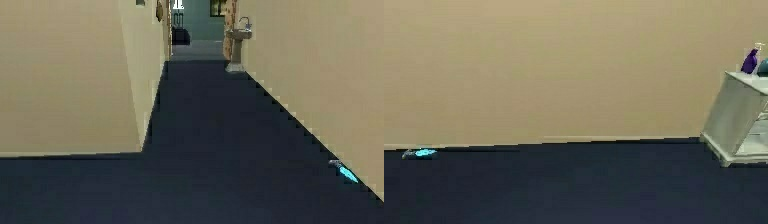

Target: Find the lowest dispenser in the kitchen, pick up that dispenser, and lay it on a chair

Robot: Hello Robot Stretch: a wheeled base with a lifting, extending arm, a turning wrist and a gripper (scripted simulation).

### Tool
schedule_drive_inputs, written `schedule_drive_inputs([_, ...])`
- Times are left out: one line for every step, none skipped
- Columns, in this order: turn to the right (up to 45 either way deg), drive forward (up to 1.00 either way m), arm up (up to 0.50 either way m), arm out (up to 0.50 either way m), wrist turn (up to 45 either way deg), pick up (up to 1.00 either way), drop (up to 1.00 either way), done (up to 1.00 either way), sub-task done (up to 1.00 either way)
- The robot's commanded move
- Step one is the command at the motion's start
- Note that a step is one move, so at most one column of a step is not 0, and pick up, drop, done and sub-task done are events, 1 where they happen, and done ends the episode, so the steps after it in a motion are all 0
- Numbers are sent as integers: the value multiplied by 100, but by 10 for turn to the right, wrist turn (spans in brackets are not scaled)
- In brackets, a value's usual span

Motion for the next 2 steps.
schedule_drive_inputs([0,100,0,0,0,0,0,0,0])
schedule_drive_inputs([0,100,0,0,0,0,0,0,0])
